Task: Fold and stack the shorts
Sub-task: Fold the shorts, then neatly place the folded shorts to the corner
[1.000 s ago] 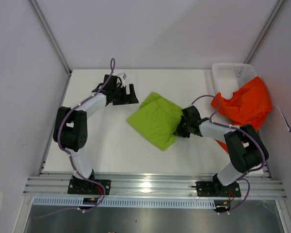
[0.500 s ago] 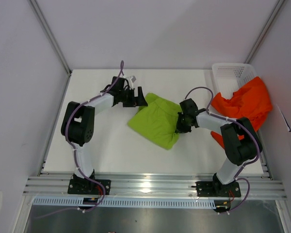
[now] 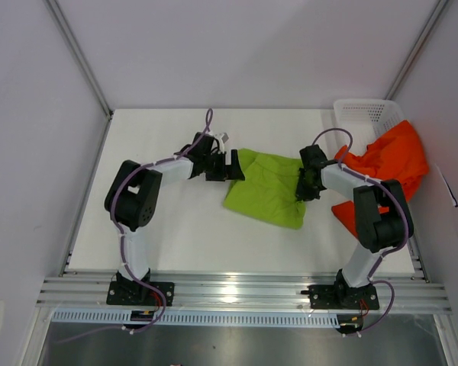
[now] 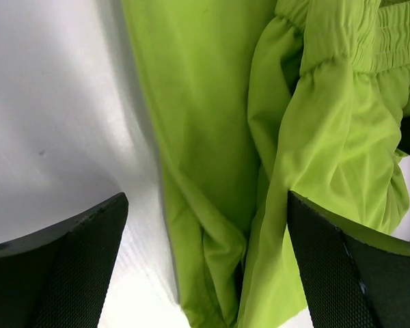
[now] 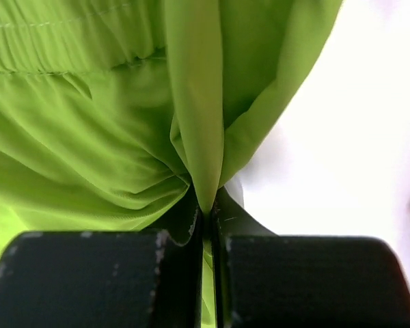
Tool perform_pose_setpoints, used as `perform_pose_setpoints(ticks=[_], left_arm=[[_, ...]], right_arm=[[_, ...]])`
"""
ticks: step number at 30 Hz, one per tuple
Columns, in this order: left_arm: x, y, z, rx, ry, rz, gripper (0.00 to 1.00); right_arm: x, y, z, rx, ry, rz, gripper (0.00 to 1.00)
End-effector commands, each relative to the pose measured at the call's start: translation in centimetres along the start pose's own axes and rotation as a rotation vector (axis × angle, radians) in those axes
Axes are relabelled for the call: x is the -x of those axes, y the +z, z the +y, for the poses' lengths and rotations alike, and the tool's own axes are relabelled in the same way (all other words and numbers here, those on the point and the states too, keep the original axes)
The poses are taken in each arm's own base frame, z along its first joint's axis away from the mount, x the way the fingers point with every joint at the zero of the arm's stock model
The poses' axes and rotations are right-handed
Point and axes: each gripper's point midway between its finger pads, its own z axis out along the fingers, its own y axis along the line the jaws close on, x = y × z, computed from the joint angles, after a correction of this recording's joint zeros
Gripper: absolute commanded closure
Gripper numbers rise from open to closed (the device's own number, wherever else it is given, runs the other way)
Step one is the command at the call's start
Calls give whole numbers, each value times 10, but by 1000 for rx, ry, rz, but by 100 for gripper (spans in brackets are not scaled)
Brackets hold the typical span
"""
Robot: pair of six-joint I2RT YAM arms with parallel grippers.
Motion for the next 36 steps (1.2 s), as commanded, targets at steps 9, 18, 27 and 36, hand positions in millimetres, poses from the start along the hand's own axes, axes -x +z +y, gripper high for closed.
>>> perform_pose_setpoints(ticks=[9,18,27,36], left_arm=[[6,16,-1,63,-94,-74,1],[14,44,-8,53,-75,-16,1],[-14,74,-8,127,-82,71,40],[-4,77,-12,191,-44,19,100]], right_arm=[[-14,12,-38,-126,-11,59,100],[-12,10,-36,-111,-18,53,100],[-11,8,-31,-86,-22,45,100],[-4,0,-27,-67,-11,16,100]])
